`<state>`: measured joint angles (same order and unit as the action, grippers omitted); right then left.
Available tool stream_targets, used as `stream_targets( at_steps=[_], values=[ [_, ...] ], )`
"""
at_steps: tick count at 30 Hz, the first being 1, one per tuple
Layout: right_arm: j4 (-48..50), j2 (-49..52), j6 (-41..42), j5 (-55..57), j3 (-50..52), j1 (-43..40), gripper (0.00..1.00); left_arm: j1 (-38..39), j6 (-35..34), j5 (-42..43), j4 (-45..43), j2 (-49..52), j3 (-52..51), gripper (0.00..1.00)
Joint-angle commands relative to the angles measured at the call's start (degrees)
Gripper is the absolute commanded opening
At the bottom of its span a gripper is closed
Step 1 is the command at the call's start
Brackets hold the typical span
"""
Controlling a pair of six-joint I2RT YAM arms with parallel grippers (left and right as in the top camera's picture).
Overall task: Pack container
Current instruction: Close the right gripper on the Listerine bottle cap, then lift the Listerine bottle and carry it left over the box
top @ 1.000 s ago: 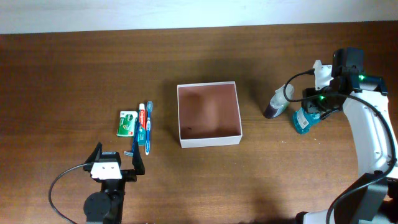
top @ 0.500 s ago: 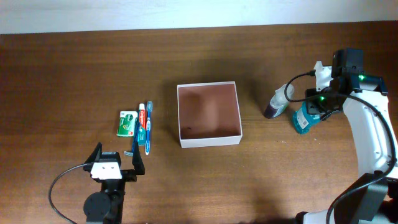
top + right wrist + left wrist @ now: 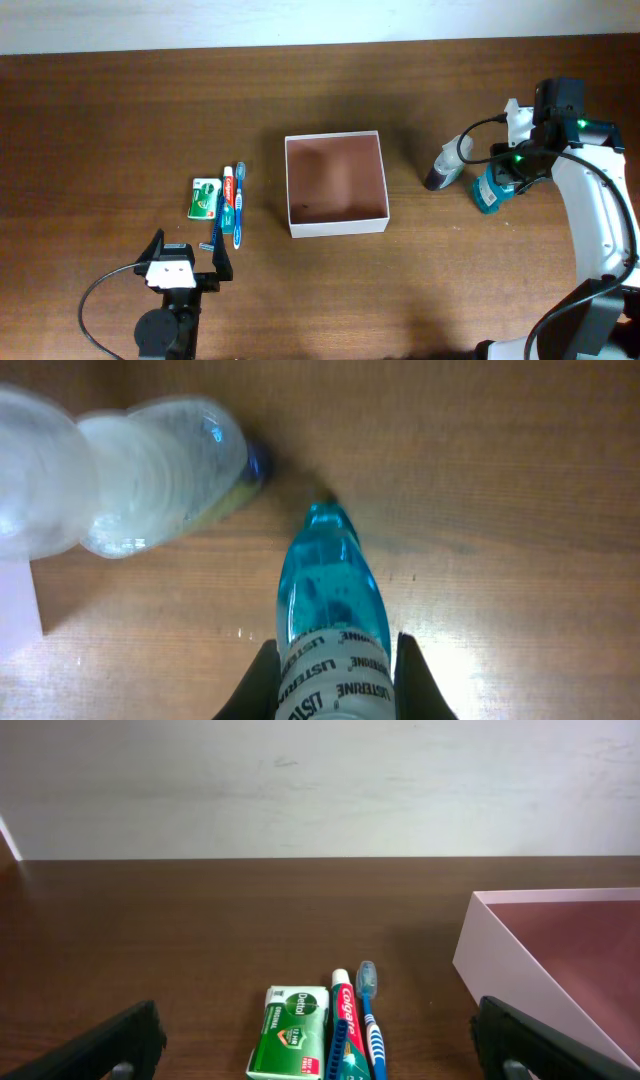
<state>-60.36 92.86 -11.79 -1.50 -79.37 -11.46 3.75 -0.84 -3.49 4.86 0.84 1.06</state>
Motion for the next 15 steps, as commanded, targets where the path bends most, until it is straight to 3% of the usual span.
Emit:
stream_targets(
  at_steps=[1,15],
  values=[
    [-2.7,-0.6,0.3,0.7,-3.6,0.2,0.05,0.2,0.5,-0.6,-0.2,-0.5,-0.3,0.99],
    [-17.0,-5.9,5.5,-6.1,-16.3,0.2,0.06,0.2,0.5,-0.6,-0.2,-0.5,-0.3,0.99]
  ],
)
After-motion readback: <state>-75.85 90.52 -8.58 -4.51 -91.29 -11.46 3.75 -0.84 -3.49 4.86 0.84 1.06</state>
